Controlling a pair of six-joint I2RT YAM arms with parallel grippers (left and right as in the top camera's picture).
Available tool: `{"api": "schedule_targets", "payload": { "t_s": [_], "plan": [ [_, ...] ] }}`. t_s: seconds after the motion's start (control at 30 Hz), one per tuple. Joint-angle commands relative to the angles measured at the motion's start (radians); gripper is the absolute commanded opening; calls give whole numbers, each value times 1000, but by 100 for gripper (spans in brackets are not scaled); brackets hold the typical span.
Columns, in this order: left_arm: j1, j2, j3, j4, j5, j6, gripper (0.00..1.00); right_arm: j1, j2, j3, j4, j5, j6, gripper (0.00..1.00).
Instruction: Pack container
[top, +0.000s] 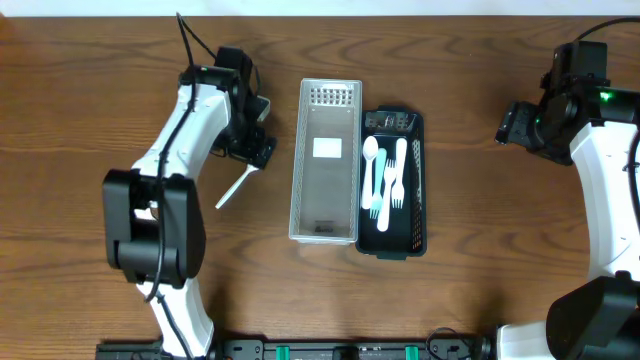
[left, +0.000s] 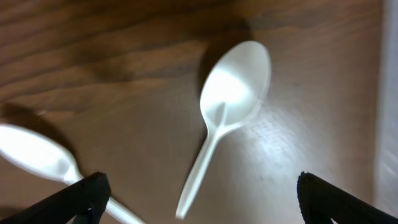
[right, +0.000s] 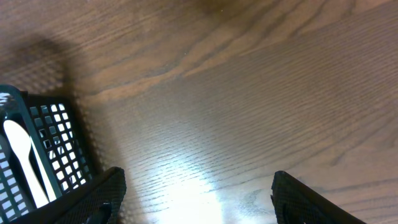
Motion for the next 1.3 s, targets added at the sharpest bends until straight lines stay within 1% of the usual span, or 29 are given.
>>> {"api": "schedule_targets", "payload": {
  "t_s": [0.0,0.23,0.43,0.5,0.57,0.63,0.8,0.87,0.93,1.0,1.07,1.17,1.27],
  "plan": [
    [16,23,-47,37,2,14,98,5,5,-5,2,-4,-17,78],
    [17,23,-168,173,2,14,98,4,5,-5,2,-3,-17,78],
    [17,23,-232,211,2,13,98,5,5,-5,2,-3,-17,78],
    [17,23,-232,211,2,13,100,4,5,-5,2,-3,-17,78],
    [17,23,-232,210,2,13,92,4,5,-5,-2,-4,-17,78],
    [17,23,-232,209,2,13,80,5,5,-5,-2,-3,-17,78],
    [17,22,-232,209,2,13,40,5,5,-5,-1,-4,-17,79],
    [17,22,-232,209,2,13,38,5,5,-5,-1,-3,-17,79],
    [17,22,-230,209,2,13,34,5,5,-5,-2,-3,-17,79],
    [17,22,-226,208,2,13,26,5,5,-5,-1,-3,-17,79],
    [17,22,-220,203,2,12,22,4,5,-5,-1,-4,-17,78],
    [17,21,-203,192,2,1,19,4,5,-5,-2,-3,-17,79],
    [16,18,-182,168,2,-8,18,5,5,-5,-2,-3,-17,79]
  ]
}}
